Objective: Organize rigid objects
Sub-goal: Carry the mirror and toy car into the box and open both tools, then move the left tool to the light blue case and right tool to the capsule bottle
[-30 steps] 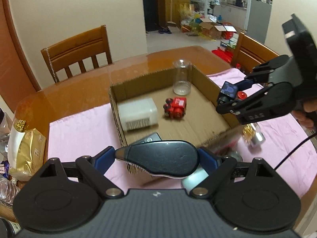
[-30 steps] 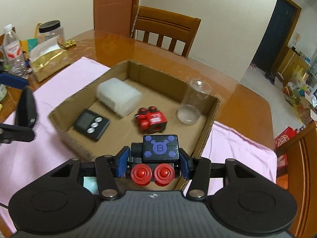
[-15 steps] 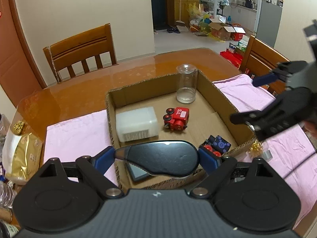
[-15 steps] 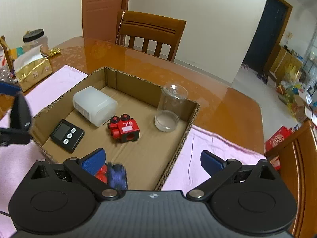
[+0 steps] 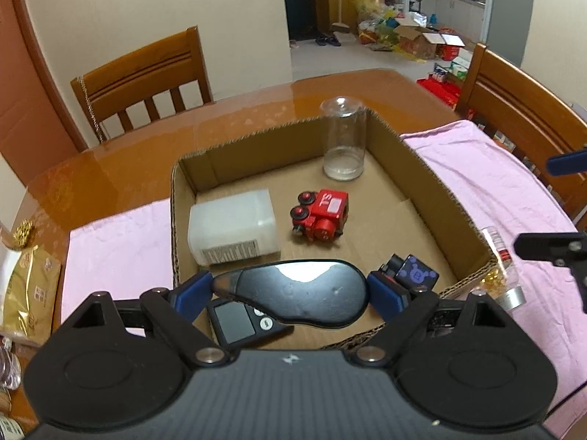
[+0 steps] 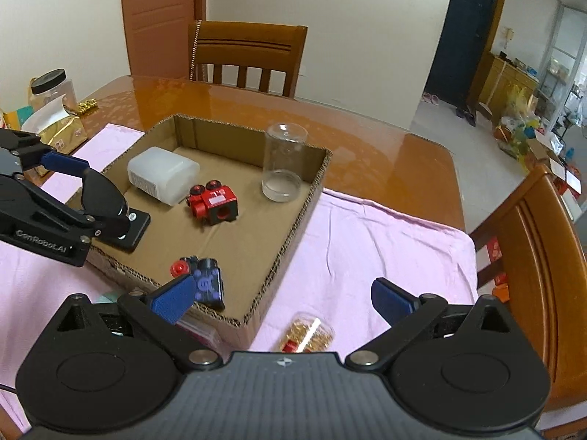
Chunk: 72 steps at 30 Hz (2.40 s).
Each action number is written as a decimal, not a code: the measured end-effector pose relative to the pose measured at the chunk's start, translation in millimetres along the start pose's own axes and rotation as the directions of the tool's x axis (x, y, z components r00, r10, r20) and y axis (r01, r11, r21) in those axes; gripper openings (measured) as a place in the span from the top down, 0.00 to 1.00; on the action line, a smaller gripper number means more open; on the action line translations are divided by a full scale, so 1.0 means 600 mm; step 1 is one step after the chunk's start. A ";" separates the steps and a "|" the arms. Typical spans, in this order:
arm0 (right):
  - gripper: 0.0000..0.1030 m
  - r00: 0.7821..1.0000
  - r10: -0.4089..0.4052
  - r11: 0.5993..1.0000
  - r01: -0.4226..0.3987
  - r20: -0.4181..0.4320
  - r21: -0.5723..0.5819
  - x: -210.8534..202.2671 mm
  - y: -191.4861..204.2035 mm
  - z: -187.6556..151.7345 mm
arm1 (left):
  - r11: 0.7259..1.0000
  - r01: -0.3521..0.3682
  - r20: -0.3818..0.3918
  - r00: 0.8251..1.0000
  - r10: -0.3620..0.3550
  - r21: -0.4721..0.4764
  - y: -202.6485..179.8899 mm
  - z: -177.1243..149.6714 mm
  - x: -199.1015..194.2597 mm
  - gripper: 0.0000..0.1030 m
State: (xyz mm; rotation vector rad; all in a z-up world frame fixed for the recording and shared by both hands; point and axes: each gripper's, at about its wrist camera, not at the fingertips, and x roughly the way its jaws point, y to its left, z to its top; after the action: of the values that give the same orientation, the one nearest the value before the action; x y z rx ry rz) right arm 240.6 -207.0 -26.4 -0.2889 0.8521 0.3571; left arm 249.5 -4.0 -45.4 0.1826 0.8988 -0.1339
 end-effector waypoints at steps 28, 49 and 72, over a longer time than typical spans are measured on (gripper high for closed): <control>0.00 0.998 -0.002 0.981 0.015 -0.066 0.193 -0.010 0.066 -0.110 | 0.995 -0.050 0.033 0.998 0.054 -0.088 0.037 -0.099 -0.074 0.02; 0.00 0.986 0.146 0.989 -0.147 -0.081 -0.013 0.038 -0.003 -0.144 | 0.937 -0.151 -0.093 0.987 0.128 -0.316 -0.008 -0.176 -0.048 0.02; 0.00 0.932 0.313 0.866 -0.359 -0.181 -0.349 0.144 -0.038 -0.073 | 0.907 -0.193 -0.124 0.980 0.157 -0.375 -0.041 -0.186 -0.037 0.02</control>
State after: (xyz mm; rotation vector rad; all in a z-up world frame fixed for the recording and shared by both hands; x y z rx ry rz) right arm 272.7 -227.9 -117.9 -0.5255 0.9504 0.8453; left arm 145.7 -3.1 -98.2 -0.1002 0.9769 0.2217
